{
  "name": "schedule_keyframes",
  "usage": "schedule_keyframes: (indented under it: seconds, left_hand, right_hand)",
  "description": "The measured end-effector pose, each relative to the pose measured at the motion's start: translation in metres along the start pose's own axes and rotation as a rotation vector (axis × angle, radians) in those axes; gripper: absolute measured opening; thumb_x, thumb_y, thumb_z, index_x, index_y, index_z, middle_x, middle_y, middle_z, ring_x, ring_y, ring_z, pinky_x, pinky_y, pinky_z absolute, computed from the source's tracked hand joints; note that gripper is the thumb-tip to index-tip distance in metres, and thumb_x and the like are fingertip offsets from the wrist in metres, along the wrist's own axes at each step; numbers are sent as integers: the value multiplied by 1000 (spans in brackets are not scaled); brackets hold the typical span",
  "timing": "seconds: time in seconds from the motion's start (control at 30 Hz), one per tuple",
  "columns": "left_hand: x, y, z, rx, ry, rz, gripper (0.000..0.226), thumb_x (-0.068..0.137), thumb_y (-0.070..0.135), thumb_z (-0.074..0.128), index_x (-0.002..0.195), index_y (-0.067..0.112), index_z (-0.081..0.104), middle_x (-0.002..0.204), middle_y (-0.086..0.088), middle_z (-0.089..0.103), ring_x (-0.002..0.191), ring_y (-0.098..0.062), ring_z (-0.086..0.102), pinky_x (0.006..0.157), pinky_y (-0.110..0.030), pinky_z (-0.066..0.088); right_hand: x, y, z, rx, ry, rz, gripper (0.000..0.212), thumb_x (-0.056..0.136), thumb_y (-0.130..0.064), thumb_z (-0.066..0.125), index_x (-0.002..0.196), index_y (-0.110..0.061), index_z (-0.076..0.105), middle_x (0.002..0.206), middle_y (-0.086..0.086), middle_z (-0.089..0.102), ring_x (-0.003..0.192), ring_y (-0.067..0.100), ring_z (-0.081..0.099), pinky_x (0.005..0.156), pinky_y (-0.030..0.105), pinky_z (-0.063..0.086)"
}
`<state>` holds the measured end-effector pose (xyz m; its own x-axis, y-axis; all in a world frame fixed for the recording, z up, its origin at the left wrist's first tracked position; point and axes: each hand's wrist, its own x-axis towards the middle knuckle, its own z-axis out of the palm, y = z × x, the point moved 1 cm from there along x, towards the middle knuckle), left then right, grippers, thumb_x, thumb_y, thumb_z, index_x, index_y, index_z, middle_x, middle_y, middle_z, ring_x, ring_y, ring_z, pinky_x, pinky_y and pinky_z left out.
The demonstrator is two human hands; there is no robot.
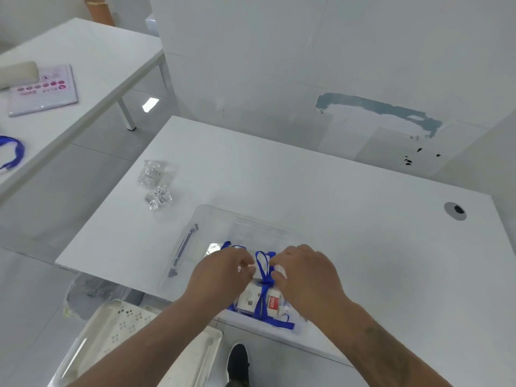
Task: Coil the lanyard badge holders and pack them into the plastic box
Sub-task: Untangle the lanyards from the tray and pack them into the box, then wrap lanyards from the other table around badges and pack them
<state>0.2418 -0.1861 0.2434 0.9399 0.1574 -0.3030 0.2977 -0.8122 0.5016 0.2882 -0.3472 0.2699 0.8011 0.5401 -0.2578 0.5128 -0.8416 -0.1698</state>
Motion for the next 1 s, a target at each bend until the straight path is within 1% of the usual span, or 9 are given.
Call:
schedule_keyframes:
  seconds: [0.07,0.17,0.23,0.33,0.47,0.57,0.73,0.87,1.0]
  left_hand:
    - [-14,0,-1,-58,91,8,23,96,39,54,116,34,65,112,18,65,97,-1,59,84,-18,48]
    - [-34,-1,4,-111,187,25,27,95,40,57,121,36,61,116,19,61,104,-1,54,85,-17,46]
    - [-49,2,8,-102,222,44,34,94,42,58,127,35,59,123,18,59,112,-2,50,90,-17,41]
    - [-64,4,6,-47,262,140,47,92,46,60,135,28,54,135,14,55,128,-8,45,101,-17,31]
    - [-74,-6,-1,40,255,191,70,88,66,46,146,27,42,151,12,42,144,-9,29,112,-21,19]
    - [-77,-17,-9,51,235,202,79,84,74,31,149,30,35,155,13,36,146,-8,24,113,-25,20]
    - [-80,-47,-27,58,281,246,72,88,68,34,147,27,41,154,8,40,146,-13,28,115,-31,23]
    - [-76,-82,-43,52,284,270,70,89,67,33,148,28,37,156,10,36,147,-12,25,117,-31,23]
    - [-69,-124,-68,7,225,343,66,92,63,38,149,29,34,157,11,34,147,-11,24,119,-34,26]
  right_hand:
    - [-15,6,-5,122,76,37,35,99,-43,44,133,-37,52,135,-17,53,124,7,45,102,26,37]
    - [-39,10,0,237,157,69,42,97,-50,47,137,-38,45,142,-19,47,131,4,39,107,22,33]
    - [-59,10,6,288,189,82,48,96,-52,47,141,-38,40,148,-18,40,138,4,32,111,21,27]
    - [-79,9,13,332,222,102,58,96,-56,40,149,-38,26,159,-18,21,147,5,11,117,23,14]
    - [-97,2,21,365,249,139,68,94,-64,33,153,-37,13,163,-15,4,148,5,-2,115,20,2]
    - [-102,-8,24,410,279,172,69,93,-64,35,153,-35,17,163,-14,6,149,6,1,116,22,6]
    - [-94,-39,33,430,308,200,70,90,-69,27,152,-35,21,162,-14,12,149,8,5,120,31,14]
    - [-81,-82,42,448,342,246,66,94,-64,35,152,-35,23,161,-16,12,148,3,5,121,33,16]
    - [-61,-139,52,499,422,345,70,90,-65,36,151,-32,29,161,-16,17,147,2,9,118,40,27]
